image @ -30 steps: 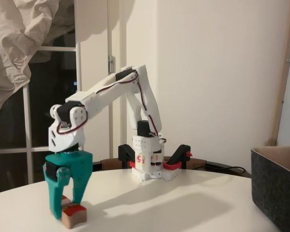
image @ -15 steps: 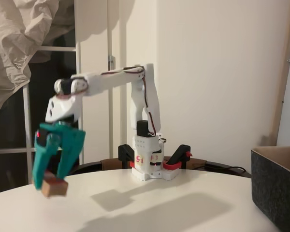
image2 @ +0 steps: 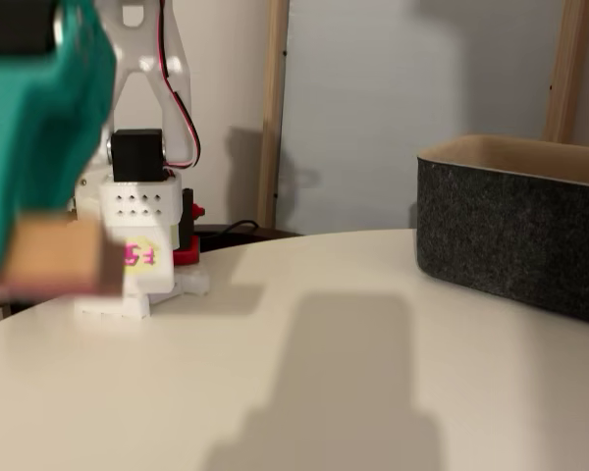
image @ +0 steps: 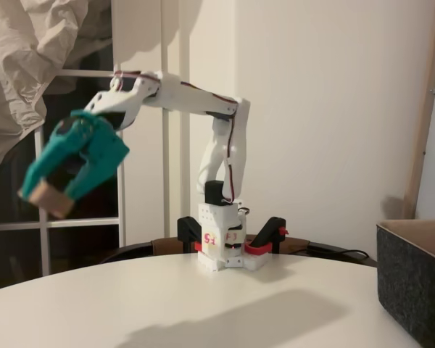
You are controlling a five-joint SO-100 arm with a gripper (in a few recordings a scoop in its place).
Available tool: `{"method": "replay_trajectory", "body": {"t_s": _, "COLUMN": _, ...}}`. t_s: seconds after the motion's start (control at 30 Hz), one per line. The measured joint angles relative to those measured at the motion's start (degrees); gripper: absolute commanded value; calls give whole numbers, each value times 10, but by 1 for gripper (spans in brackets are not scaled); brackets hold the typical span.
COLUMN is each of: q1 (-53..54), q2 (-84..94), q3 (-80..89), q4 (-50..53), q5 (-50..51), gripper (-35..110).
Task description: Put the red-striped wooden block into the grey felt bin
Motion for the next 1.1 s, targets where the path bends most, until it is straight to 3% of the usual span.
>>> {"method": "replay_trajectory", "body": {"t_s": 0.47, "q1": -123, "q2": 110, "q3": 0, "q4": -143, "q5": -7, "gripper": 7}}
{"method": "replay_trajectory", "body": {"t_s": 1.1, "q1": -584, "q2": 125, "q3": 1, "q4": -169, "q5": -25, "gripper": 6}}
